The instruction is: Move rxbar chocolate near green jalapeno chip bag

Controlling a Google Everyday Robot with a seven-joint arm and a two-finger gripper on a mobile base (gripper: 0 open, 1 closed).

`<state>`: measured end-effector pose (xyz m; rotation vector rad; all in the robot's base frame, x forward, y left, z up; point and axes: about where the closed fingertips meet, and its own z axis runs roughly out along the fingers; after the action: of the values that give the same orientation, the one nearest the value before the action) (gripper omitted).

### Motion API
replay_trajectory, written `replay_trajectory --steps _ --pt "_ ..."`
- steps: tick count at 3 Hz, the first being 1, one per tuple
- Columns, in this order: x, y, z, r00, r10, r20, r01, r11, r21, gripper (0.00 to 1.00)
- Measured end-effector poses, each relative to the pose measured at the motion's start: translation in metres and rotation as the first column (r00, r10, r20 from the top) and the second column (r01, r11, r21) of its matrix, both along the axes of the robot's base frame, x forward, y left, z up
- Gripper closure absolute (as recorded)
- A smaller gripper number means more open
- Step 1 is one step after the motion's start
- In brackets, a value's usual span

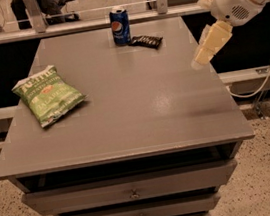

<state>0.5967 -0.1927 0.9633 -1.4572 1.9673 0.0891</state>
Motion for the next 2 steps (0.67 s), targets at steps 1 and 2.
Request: replay_trajectory --steps 1,2 --pt "0.060 0.011 -0.001 0.9974 -0.058 0.042 0.052 0.990 0.131 0.00" --pt "0.118 0.029 -0.011 0.9889 -0.143 0.042 0.128 0.961 0.244 0.00"
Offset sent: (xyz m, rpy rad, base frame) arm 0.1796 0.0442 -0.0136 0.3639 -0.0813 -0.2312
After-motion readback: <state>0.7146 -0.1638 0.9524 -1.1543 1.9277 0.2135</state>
